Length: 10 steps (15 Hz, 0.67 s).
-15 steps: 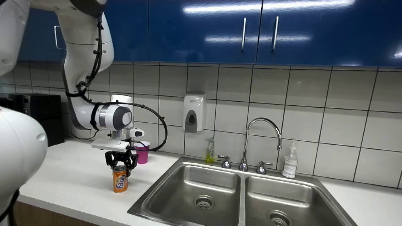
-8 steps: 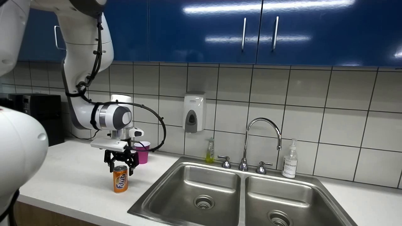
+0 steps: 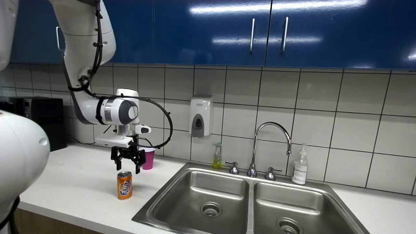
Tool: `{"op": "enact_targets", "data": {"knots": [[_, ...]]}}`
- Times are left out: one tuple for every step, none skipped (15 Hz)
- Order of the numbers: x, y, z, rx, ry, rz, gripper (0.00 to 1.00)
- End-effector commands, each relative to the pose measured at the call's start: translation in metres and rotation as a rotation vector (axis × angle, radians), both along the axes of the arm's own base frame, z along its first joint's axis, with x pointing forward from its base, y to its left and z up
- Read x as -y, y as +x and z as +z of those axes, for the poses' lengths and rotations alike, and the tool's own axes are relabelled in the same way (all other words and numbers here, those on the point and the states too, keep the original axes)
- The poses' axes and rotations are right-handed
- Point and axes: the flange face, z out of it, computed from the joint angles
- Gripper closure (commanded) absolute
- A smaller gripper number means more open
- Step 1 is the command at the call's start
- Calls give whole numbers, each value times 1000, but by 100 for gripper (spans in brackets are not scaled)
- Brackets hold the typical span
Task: Remove the can from the sink
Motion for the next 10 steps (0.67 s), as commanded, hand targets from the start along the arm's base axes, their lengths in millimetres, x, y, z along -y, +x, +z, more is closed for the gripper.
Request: {"op": "enact_targets", "data": {"knots": [[12, -3, 31, -4, -3, -55, 0], [15, -3, 38, -4, -1, -62, 0], [19, -3, 45, -2, -1, -69, 0], [23, -3, 51, -6, -1, -75, 0], [28, -5, 57, -12, 4, -80, 0], [32, -7, 62, -23, 18, -76, 0], [37, -10, 68, -39, 33, -80, 0], [42, -13, 73, -46, 41, -89, 0], [47, -17, 78, -57, 56, -92, 0], [53, -22, 84, -63, 69, -100, 0]]}}
